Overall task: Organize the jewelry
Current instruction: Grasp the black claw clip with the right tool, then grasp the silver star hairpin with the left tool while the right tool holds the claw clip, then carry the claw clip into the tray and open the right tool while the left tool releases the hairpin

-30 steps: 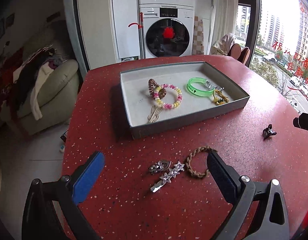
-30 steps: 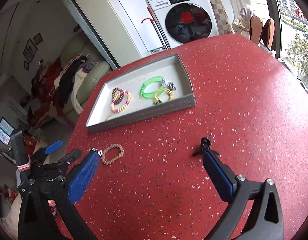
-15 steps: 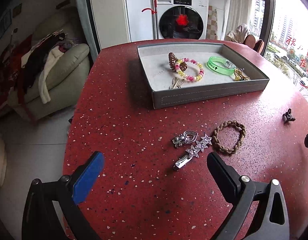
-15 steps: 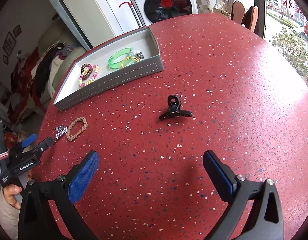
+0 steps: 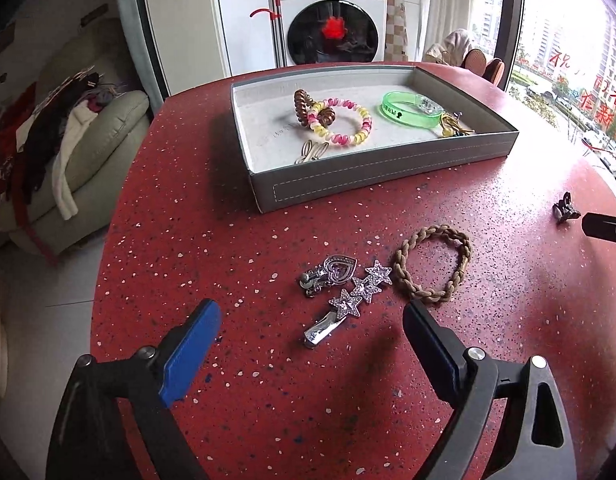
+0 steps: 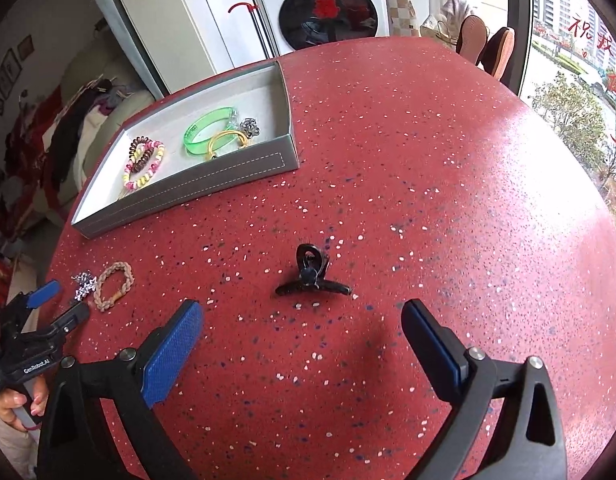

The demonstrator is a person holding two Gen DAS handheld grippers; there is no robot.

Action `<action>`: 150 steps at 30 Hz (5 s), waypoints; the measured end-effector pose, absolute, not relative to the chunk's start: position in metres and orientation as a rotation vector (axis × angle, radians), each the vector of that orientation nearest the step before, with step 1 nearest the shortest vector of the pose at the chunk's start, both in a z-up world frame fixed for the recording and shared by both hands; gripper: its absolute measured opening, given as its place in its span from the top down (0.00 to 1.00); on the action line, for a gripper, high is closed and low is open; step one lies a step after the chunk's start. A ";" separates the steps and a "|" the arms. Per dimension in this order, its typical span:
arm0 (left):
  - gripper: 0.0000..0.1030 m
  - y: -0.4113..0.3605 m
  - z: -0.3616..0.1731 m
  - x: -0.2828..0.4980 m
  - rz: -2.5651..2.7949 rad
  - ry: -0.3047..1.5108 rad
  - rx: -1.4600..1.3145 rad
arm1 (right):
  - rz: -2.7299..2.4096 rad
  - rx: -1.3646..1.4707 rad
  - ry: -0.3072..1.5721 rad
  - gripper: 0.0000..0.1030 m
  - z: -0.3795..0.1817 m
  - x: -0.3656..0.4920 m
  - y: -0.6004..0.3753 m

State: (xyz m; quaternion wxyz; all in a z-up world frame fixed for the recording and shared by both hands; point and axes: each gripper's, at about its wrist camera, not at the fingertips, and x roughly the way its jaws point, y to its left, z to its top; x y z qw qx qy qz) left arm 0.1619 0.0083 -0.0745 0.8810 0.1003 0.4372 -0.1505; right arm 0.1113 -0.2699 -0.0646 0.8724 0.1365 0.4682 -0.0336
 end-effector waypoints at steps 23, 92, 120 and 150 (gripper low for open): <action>0.38 -0.013 -0.071 0.154 -0.381 0.911 0.264 | -0.144 0.110 1.001 0.55 -0.072 0.132 -0.260; 0.66 -0.027 0.016 0.238 -0.447 0.806 0.035 | 0.124 0.250 0.853 0.55 0.003 0.225 -0.237; 0.66 -0.049 -0.047 0.326 -0.277 0.907 0.079 | 0.086 0.218 0.950 0.54 -0.056 0.319 -0.228; 0.65 -0.055 -0.026 0.304 -0.269 0.845 0.125 | 0.146 0.394 0.849 0.28 -0.023 0.281 -0.244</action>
